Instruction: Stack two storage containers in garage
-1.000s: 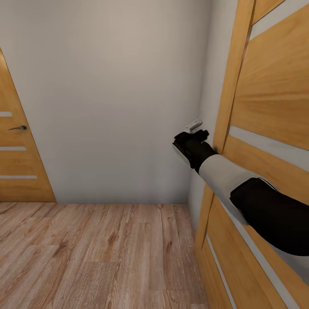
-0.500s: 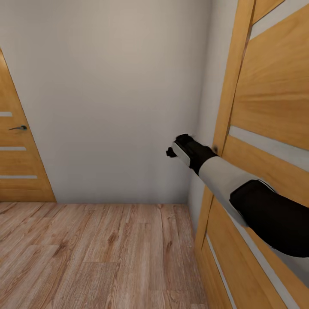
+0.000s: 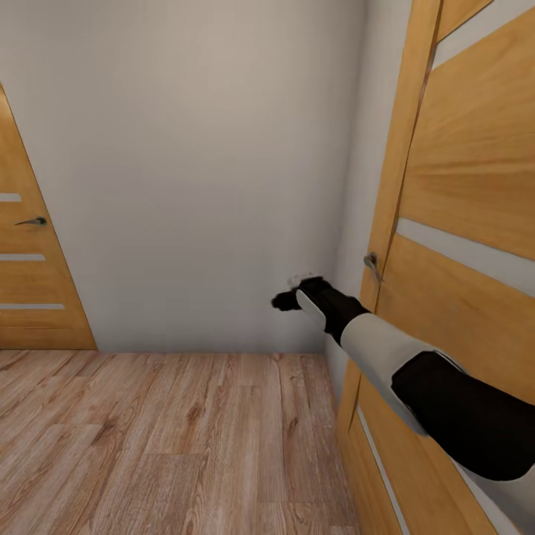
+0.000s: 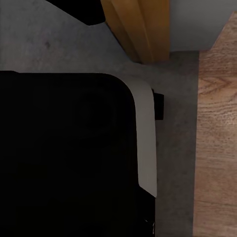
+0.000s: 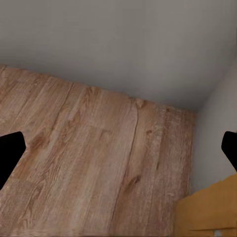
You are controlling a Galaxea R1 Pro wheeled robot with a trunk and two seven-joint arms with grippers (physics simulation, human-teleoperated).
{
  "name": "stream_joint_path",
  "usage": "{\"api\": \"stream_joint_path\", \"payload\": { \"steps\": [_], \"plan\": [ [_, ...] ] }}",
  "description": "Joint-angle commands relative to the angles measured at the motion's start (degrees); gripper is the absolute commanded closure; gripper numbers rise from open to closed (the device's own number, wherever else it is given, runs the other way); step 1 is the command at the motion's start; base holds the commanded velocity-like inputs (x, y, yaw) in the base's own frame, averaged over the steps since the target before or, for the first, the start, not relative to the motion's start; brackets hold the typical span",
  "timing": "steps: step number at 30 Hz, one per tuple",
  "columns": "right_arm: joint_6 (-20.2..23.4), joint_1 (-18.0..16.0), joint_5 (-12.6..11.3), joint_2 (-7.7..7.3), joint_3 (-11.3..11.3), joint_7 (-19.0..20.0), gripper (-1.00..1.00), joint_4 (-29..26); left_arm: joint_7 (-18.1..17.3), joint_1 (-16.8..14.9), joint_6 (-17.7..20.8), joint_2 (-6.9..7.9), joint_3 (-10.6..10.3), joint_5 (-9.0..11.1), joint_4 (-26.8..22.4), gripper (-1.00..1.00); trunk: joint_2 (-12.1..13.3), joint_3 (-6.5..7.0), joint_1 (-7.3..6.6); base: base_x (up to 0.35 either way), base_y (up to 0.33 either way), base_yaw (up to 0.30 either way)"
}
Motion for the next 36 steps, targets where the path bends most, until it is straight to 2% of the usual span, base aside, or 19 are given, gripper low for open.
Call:
{"api": "stream_joint_path", "payload": {
  "steps": [1, 4, 36],
  "plan": [
    [0.06, 0.06, -0.52, 0.0, 0.35, 0.23, -1.0, -0.04, 0.02, -0.02, -0.16, -0.01, 0.07, 0.09, 0.01, -1.0, -0.03, -0.06, 0.0, 0.0, 0.0, 0.0],
    [-0.08, 0.21, -0.36, 0.0, 0.37, 1.26, -1.0, -0.04, 0.06, -0.02, -0.17, -0.01, 0.07, 0.09, 0.01, -1.0, -0.03, -0.06, 0.0, 0.0, 0.0, 0.0],
    [0.47, 0.52, -0.18, 0.0, 0.6, 2.65, -1.0, 2.08, 0.04, -0.02, -0.17, -0.01, 0.07, 0.09, 0.01, -1.0, -0.03, -0.06, 0.0, 0.0, 0.0, 0.0]
  ]
}}
